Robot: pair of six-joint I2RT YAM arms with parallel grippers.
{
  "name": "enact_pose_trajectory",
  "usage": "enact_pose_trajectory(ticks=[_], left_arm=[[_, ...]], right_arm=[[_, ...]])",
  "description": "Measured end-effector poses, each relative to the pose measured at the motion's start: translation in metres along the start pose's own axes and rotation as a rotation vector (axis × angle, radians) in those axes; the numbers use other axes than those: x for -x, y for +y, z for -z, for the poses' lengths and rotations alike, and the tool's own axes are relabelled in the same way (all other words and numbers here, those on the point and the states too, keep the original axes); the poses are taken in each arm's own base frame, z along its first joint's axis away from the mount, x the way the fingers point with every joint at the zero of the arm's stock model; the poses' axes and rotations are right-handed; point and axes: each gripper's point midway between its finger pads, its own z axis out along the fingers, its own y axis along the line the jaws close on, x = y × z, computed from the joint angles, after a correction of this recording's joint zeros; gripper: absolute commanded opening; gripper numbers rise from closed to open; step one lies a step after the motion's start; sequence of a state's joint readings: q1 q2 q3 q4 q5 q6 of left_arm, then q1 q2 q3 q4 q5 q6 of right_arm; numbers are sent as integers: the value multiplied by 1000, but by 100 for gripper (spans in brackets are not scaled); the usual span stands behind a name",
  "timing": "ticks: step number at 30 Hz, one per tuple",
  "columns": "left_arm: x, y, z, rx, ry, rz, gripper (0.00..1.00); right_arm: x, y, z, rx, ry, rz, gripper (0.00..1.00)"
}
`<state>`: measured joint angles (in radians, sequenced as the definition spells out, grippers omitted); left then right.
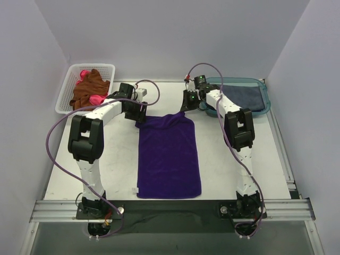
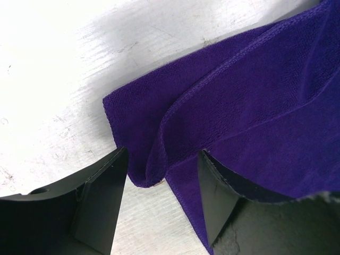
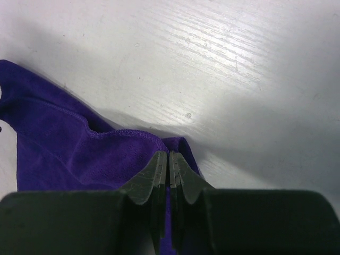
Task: Fold and stack the towels
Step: Flatten out the crumpled towel, then fold the towel
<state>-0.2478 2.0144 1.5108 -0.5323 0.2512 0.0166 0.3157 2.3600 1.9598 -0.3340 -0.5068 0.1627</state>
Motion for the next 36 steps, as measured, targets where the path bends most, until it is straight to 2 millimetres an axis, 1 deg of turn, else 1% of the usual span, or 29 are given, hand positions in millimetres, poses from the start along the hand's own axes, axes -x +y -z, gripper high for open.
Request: enact_pose_trajectory(ticks=[6, 8, 10, 13, 14, 16, 17, 18, 21, 26, 29, 31, 34, 36], left_arm=[[-6, 1, -2, 12, 15, -37, 59], [-6, 1, -3, 16, 17, -52, 54], [-7, 1, -3, 23, 19, -62, 45], [-7, 0, -4, 27, 21, -82, 36], [-7, 0, -4, 27, 20, -88, 30], [-7, -1, -4, 30, 22, -97, 25], [-7, -2, -4, 30, 22, -100, 19], [-7, -2, -4, 30, 22, -102, 16], [-7, -2, -4, 32, 23, -110, 1], [-3, -1, 1, 47, 7, -121, 0], [5, 0, 10, 63, -19, -126, 0], [15, 2, 16, 79, -46, -129, 0], [45, 6, 29, 109, -119, -136, 0], [71, 10, 40, 132, -185, -141, 0]], right_arm=[[-2, -1, -1, 0, 3, -3, 0], [-2, 0, -1, 5, 3, -3, 0], [-2, 0, -1, 6, 3, -3, 0], [-1, 0, -1, 8, -1, -1, 0], [-2, 0, -2, 8, 0, -2, 0], [-3, -1, -2, 8, 2, -2, 0], [-3, -1, -2, 7, 3, -2, 0], [-4, -1, -3, 7, 3, -2, 0], [-4, -2, -3, 6, 4, 2, 0], [-1, -4, 1, -3, -4, 23, 0], [12, -6, 15, -32, -42, 70, 0], [23, -7, 28, -55, -76, 101, 0], [48, -8, 51, -95, -145, 163, 0], [67, -10, 67, -124, -200, 209, 0]])
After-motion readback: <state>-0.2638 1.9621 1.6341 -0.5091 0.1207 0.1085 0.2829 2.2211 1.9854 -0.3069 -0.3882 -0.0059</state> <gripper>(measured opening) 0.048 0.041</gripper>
